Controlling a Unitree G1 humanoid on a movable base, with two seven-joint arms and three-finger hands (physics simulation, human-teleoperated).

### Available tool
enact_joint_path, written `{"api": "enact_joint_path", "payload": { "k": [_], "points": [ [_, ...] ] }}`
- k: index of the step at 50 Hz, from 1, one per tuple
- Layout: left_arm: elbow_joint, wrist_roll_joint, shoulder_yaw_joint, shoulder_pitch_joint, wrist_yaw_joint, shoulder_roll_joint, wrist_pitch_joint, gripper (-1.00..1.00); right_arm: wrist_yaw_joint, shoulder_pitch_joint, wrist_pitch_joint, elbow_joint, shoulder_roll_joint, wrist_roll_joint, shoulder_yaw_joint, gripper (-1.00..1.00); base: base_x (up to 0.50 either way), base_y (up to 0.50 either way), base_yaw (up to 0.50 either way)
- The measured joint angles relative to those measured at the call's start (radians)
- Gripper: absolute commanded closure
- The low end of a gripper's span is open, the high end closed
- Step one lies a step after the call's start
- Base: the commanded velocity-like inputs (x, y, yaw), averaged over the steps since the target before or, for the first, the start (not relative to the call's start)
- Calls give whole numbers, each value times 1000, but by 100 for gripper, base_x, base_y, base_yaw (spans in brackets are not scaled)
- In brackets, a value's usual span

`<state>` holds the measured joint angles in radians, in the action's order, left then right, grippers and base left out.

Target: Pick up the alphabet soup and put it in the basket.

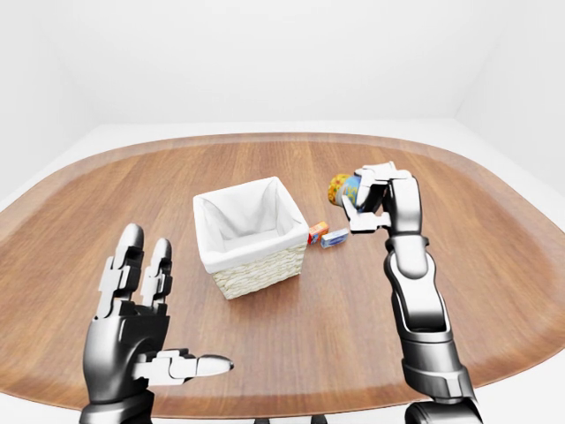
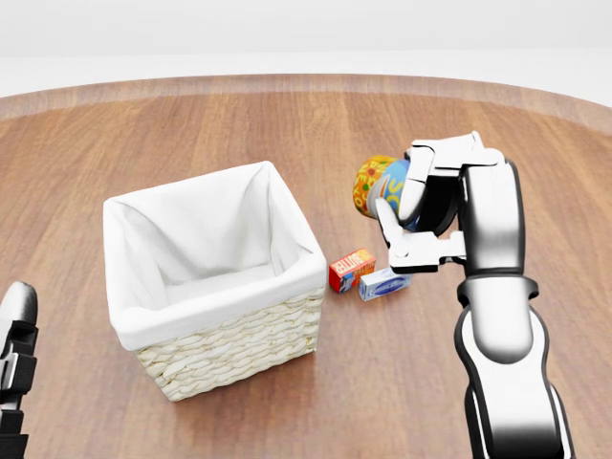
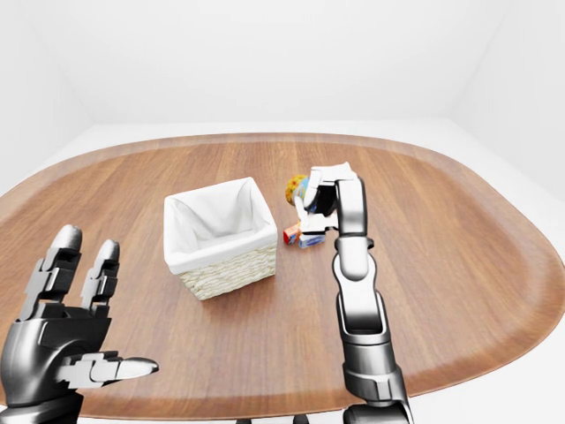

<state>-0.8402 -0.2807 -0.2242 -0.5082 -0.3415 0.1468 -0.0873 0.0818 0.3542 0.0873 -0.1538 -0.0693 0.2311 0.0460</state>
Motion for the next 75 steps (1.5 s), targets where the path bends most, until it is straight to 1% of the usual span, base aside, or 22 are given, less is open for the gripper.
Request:
{"api": "enact_joint_path", "payload": {
  "k": [9,17,34,48,63,75],
  "points": [
    [-6,-8,-10,1,-8,3,0,-100,-6,48,0,-49,9,26,-18,100,0,0,0],
    [-13,-18,-24,3,-20,8,0,-100,-2,98,0,-15,32,59,-47,100,0,0,0],
    [-38,-44,-68,2,-58,33,0,-100,12,211,0,178,106,129,-106,100,0,0,0],
    [-57,-58,-97,1,-86,53,0,-100,28,299,0,297,173,185,-145,100,0,0,0],
    [-73,-77,-130,4,-111,68,0,-100,78,404,0,502,227,218,-159,100,0,0,0],
    [-88,-98,-165,12,-131,80,0,-100,130,481,0,683,257,235,-162,100,0,0,0]
  ]
}}
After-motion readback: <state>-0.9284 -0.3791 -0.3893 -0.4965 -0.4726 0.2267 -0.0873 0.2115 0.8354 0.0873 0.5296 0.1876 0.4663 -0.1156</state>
